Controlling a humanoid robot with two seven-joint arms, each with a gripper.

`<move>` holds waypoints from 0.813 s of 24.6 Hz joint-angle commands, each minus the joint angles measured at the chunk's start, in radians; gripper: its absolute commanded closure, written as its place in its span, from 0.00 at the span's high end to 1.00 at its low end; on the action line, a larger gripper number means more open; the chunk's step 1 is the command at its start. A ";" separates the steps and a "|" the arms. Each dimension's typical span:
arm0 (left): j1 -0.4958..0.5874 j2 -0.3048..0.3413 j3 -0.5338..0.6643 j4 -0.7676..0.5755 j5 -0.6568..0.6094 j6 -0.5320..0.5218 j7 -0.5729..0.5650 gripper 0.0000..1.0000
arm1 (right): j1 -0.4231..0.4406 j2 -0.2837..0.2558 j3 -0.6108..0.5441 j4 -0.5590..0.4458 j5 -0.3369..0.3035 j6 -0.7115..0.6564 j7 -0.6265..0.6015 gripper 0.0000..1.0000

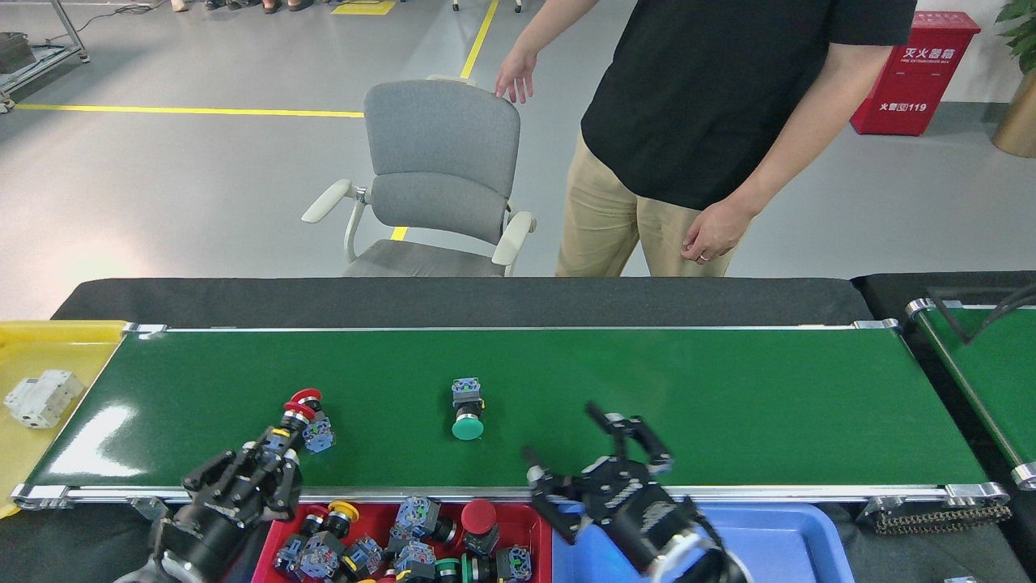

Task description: Pick switch part from conveyor to tray

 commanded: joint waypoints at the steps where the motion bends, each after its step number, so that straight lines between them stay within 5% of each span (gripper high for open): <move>1: 0.036 -0.030 -0.023 -0.072 -0.005 -0.059 -0.032 0.48 | 0.033 -0.009 -0.083 -0.009 -0.003 0.131 -0.036 1.00; 3: 0.088 -0.074 -0.052 -0.115 -0.014 -0.059 -0.040 1.00 | 0.075 -0.041 -0.144 -0.009 -0.003 0.218 -0.056 1.00; 5: 0.122 -0.094 -0.065 -0.116 -0.014 -0.061 -0.039 1.00 | 0.115 -0.095 -0.178 -0.009 -0.006 0.237 -0.064 1.00; 12: 0.145 -0.100 0.001 -0.116 -0.012 -0.016 -0.031 1.00 | 0.216 -0.124 -0.212 -0.067 -0.055 0.217 -0.064 1.00; 16: 0.143 -0.095 0.126 -0.116 -0.014 0.123 -0.031 1.00 | 0.266 -0.190 -0.230 -0.118 -0.175 0.084 -0.065 1.00; 20: 0.142 -0.053 0.247 -0.116 -0.019 0.215 -0.031 1.00 | 0.266 -0.205 -0.258 -0.132 -0.209 -0.061 -0.064 1.00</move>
